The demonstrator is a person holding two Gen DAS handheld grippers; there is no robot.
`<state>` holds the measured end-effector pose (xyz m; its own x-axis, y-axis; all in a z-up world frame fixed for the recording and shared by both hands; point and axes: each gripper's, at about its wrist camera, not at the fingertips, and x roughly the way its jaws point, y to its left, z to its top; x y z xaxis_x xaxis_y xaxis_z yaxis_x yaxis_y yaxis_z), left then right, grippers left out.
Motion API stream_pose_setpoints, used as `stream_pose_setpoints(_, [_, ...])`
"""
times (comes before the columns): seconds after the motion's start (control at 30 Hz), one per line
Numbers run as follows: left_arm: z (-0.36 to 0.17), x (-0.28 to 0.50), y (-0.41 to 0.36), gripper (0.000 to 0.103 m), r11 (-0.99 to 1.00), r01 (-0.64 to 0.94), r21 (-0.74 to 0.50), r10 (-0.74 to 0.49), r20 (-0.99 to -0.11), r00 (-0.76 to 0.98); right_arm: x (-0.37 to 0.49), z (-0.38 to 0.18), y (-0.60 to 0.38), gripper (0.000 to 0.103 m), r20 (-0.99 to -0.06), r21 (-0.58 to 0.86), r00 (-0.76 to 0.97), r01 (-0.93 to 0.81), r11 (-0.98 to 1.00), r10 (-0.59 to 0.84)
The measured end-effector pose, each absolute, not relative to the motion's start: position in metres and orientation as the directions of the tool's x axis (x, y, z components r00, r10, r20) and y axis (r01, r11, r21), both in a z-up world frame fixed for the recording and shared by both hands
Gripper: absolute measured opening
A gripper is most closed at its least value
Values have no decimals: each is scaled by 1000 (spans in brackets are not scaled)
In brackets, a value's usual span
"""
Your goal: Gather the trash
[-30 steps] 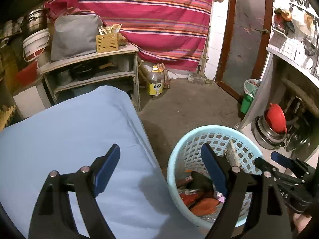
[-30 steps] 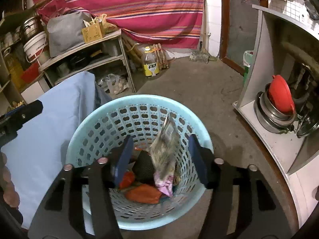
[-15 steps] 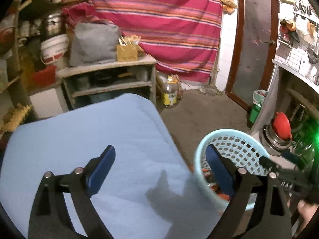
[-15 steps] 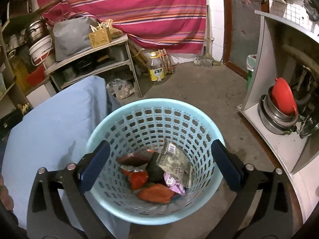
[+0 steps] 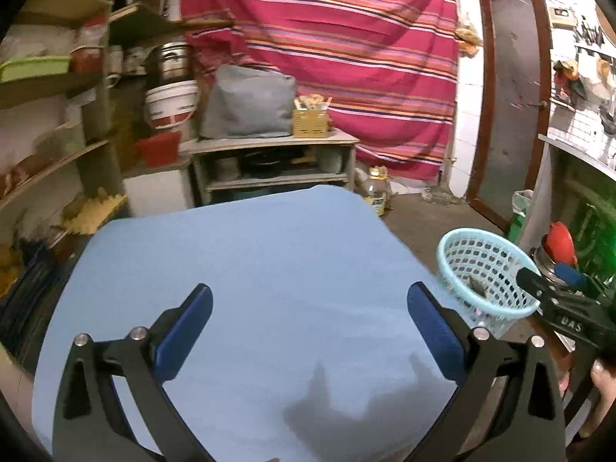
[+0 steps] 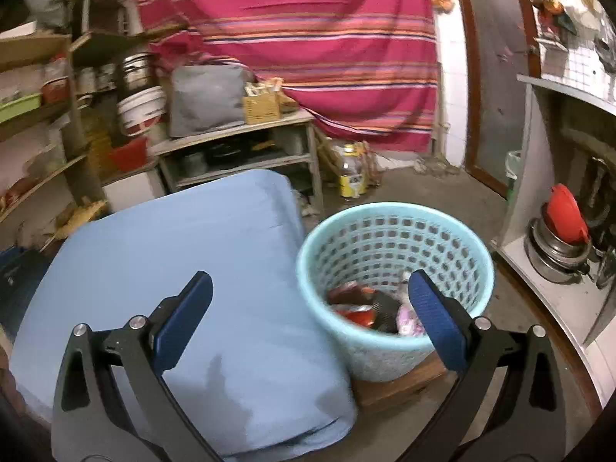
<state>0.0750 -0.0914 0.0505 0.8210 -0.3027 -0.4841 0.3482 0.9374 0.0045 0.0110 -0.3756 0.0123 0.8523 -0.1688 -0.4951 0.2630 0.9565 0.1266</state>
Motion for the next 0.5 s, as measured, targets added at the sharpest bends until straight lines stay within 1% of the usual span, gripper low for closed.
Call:
stream_pose_setpoints(0.1, [41,57,-63,99,950,310,-20,-282,-478,832,-3,8,-349,99,-475,114,866,235,965,-155])
stream_pose_setpoints(0.23, [27,39,-41,99,969,248,23,-211,-452,867,-18,4,-317,99,-451,98,883,197,976,-133])
stream_pose_setpoints(0.33, [15,29,-28,99,978,208,33,-170,-455,874,-30,1,-295,99,-417,63,896,198,978,-154])
stream_pose_setpoints(0.5, [-1,13,-11,99,988,154,16,-130,-454,882,-37,-8,-264,99,-405,4,898,194,981,-176])
